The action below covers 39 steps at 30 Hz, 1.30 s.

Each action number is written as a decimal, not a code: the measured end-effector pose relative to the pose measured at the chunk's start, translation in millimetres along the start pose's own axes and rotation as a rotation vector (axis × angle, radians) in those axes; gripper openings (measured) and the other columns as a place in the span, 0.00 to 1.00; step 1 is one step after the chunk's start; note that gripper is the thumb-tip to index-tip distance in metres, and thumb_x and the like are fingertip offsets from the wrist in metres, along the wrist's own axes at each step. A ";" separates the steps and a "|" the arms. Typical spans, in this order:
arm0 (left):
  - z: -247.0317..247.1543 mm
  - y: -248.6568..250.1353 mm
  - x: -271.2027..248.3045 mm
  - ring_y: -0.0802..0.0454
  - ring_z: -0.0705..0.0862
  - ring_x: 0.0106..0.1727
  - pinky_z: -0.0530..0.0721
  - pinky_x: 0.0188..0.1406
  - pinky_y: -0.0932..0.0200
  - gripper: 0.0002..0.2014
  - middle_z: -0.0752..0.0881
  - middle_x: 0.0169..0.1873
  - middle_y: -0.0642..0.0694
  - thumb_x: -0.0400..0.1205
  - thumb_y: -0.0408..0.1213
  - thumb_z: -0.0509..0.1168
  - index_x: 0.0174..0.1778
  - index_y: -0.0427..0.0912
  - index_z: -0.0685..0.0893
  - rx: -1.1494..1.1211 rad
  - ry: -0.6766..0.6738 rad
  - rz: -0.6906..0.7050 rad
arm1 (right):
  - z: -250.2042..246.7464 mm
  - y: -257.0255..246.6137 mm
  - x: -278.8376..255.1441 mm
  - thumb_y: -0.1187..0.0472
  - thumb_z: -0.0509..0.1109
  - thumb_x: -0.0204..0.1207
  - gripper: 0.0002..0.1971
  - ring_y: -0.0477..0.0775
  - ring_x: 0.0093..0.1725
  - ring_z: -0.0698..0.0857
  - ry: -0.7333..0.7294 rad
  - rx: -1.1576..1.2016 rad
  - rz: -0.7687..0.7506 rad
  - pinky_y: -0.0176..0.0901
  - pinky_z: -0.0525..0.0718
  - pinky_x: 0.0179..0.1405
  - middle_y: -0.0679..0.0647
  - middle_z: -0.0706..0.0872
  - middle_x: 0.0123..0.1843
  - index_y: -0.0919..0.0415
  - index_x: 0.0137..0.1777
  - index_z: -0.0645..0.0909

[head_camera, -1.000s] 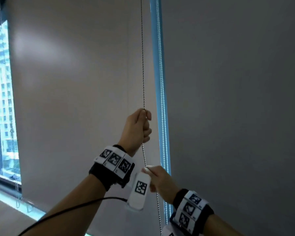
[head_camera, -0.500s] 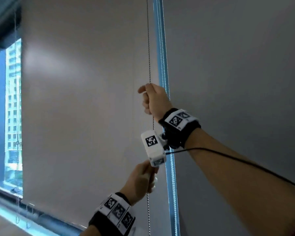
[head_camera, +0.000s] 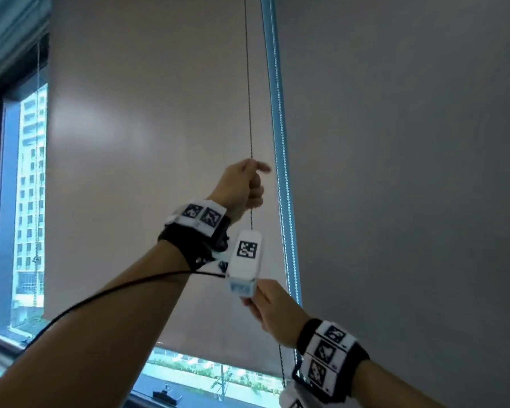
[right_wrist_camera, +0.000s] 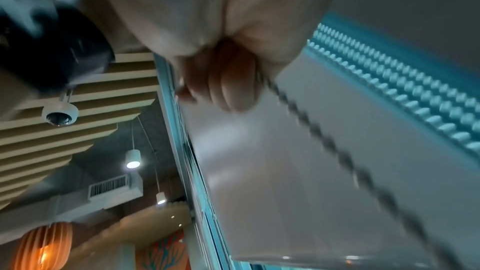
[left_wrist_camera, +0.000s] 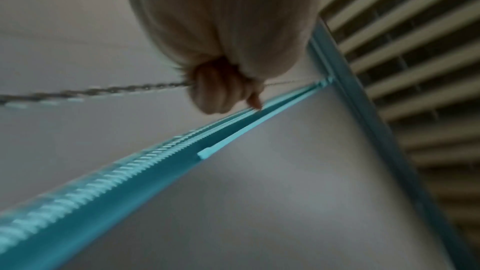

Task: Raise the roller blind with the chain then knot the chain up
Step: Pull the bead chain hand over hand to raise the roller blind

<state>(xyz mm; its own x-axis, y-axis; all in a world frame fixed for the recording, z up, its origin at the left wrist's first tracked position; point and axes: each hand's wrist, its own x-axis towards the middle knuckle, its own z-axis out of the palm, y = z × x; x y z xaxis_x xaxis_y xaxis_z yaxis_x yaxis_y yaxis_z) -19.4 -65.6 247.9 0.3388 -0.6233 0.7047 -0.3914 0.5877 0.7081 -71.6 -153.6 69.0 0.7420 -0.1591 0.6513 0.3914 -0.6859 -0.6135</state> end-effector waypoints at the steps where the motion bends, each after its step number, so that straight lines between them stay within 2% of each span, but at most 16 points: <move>1: 1.3 -5.0 -2.1 0.60 0.59 0.16 0.59 0.15 0.70 0.15 0.65 0.17 0.55 0.88 0.37 0.47 0.37 0.42 0.73 0.027 0.012 0.024 | -4.8 2.0 -1.4 0.62 0.55 0.85 0.24 0.40 0.18 0.65 -0.085 0.028 0.039 0.29 0.64 0.20 0.44 0.69 0.21 0.47 0.26 0.77; 4: 1.6 -23.8 -24.4 0.61 0.57 0.15 0.56 0.13 0.72 0.17 0.62 0.20 0.54 0.88 0.39 0.47 0.33 0.44 0.68 0.045 -0.018 0.025 | -36.1 -10.0 18.1 0.68 0.57 0.82 0.17 0.49 0.24 0.80 -0.138 0.284 0.183 0.35 0.79 0.28 0.54 0.82 0.26 0.55 0.42 0.87; 7: -2.1 -41.8 -41.1 0.60 0.58 0.15 0.57 0.13 0.71 0.16 0.62 0.20 0.52 0.88 0.39 0.48 0.34 0.43 0.69 0.000 -0.030 -0.007 | -69.0 -54.8 51.8 0.60 0.54 0.79 0.15 0.56 0.38 0.84 -0.041 0.564 0.095 0.47 0.82 0.48 0.59 0.85 0.40 0.64 0.51 0.82; 10: -1.2 -55.4 -56.9 0.60 0.57 0.16 0.57 0.15 0.71 0.16 0.61 0.21 0.51 0.89 0.40 0.47 0.36 0.39 0.70 -0.011 -0.062 -0.055 | -86.6 -115.4 87.6 0.59 0.49 0.85 0.16 0.56 0.40 0.82 0.069 0.554 0.008 0.41 0.81 0.41 0.61 0.83 0.43 0.65 0.54 0.78; 13: 6.9 -66.6 -73.2 0.57 0.58 0.19 0.58 0.19 0.68 0.14 0.59 0.25 0.42 0.88 0.33 0.47 0.40 0.33 0.73 0.049 -0.088 -0.059 | -92.1 -162.2 114.8 0.58 0.51 0.86 0.14 0.54 0.33 0.81 0.199 0.587 -0.053 0.42 0.79 0.34 0.59 0.80 0.35 0.65 0.50 0.76; 15: 7.9 -81.9 -87.1 0.57 0.60 0.19 0.58 0.21 0.66 0.14 0.62 0.23 0.45 0.84 0.33 0.51 0.32 0.41 0.73 0.054 -0.116 -0.090 | -88.0 -167.8 122.9 0.59 0.51 0.87 0.16 0.45 0.19 0.72 0.309 0.479 -0.079 0.36 0.69 0.19 0.54 0.71 0.27 0.63 0.43 0.76; 17: 1.7 -94.4 -96.7 0.58 0.68 0.19 0.65 0.21 0.65 0.14 0.73 0.21 0.51 0.78 0.33 0.55 0.28 0.48 0.79 0.032 -0.231 -0.131 | -75.3 -154.1 118.9 0.62 0.51 0.85 0.18 0.42 0.13 0.64 0.389 0.275 -0.133 0.31 0.60 0.12 0.53 0.66 0.25 0.59 0.36 0.76; 20: -15.8 -85.6 -91.3 0.52 0.86 0.36 0.85 0.39 0.57 0.12 0.89 0.34 0.46 0.83 0.28 0.55 0.44 0.38 0.84 0.131 -0.314 -0.230 | -50.9 -130.7 90.3 0.61 0.51 0.86 0.17 0.40 0.14 0.63 0.332 0.148 -0.159 0.29 0.60 0.11 0.51 0.66 0.24 0.57 0.35 0.72; 22: -25.6 -61.6 -74.7 0.46 0.87 0.45 0.84 0.54 0.46 0.14 0.89 0.41 0.41 0.83 0.27 0.51 0.44 0.34 0.84 0.095 -0.209 -0.239 | -41.5 -119.5 70.5 0.60 0.51 0.87 0.17 0.39 0.14 0.63 0.281 0.141 -0.171 0.28 0.61 0.12 0.50 0.66 0.24 0.58 0.36 0.72; 25: -27.4 -6.9 -41.0 0.46 0.88 0.40 0.86 0.46 0.48 0.18 0.89 0.36 0.39 0.83 0.32 0.48 0.52 0.32 0.84 -0.016 -0.116 -0.098 | -33.5 -101.1 50.9 0.57 0.51 0.87 0.18 0.39 0.15 0.64 0.226 0.028 -0.166 0.28 0.62 0.15 0.45 0.66 0.22 0.60 0.37 0.72; 27: -20.1 28.3 -18.2 0.41 0.87 0.50 0.85 0.55 0.48 0.21 0.88 0.47 0.35 0.86 0.41 0.49 0.65 0.32 0.78 -0.121 -0.120 -0.092 | -24.1 -85.9 36.4 0.58 0.51 0.87 0.18 0.39 0.15 0.62 0.163 0.071 -0.129 0.29 0.60 0.15 0.43 0.65 0.20 0.59 0.35 0.70; 29: -9.4 50.2 -4.6 0.45 0.84 0.41 0.83 0.43 0.54 0.21 0.84 0.41 0.39 0.87 0.46 0.49 0.65 0.34 0.75 -0.145 -0.084 -0.106 | -13.8 -67.7 17.4 0.59 0.51 0.88 0.19 0.39 0.16 0.61 0.096 0.100 -0.108 0.29 0.61 0.16 0.43 0.65 0.21 0.56 0.33 0.69; 32: 2.3 40.5 -3.9 0.59 0.63 0.18 0.63 0.16 0.67 0.13 0.66 0.20 0.52 0.87 0.37 0.48 0.43 0.39 0.76 0.044 0.018 0.014 | -7.6 -43.0 -4.2 0.61 0.53 0.87 0.20 0.40 0.17 0.64 -0.064 0.057 -0.049 0.33 0.65 0.19 0.50 0.67 0.23 0.53 0.32 0.74; 34: 4.6 21.3 -14.9 0.60 0.57 0.16 0.56 0.15 0.71 0.15 0.62 0.20 0.52 0.86 0.34 0.49 0.33 0.42 0.71 0.113 0.032 0.081 | -19.4 -43.2 0.0 0.63 0.59 0.83 0.17 0.46 0.22 0.73 -0.175 0.099 0.032 0.39 0.75 0.28 0.57 0.75 0.27 0.51 0.35 0.82; 36: 6.6 6.0 -24.6 0.60 0.56 0.16 0.54 0.15 0.71 0.16 0.61 0.22 0.51 0.87 0.36 0.50 0.32 0.43 0.69 0.107 0.000 0.092 | -41.7 -59.4 17.4 0.61 0.63 0.74 0.09 0.54 0.32 0.83 -0.122 0.286 0.069 0.43 0.82 0.39 0.63 0.83 0.35 0.62 0.47 0.84; 39: 7.7 -12.3 -37.2 0.61 0.57 0.15 0.54 0.14 0.71 0.15 0.61 0.21 0.51 0.88 0.38 0.50 0.35 0.43 0.70 0.042 -0.032 0.049 | -81.8 -104.2 62.9 0.55 0.52 0.79 0.20 0.57 0.38 0.84 0.038 0.553 -0.014 0.45 0.81 0.43 0.66 0.84 0.43 0.69 0.54 0.79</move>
<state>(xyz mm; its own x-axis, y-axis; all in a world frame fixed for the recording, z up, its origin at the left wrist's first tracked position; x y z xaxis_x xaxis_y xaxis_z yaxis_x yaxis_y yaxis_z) -33.7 -53.6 212.6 0.2911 -0.6111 0.7361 -0.4429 0.5959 0.6699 -110.2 -150.2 210.4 0.7185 -0.1856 0.6703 0.6359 -0.2151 -0.7412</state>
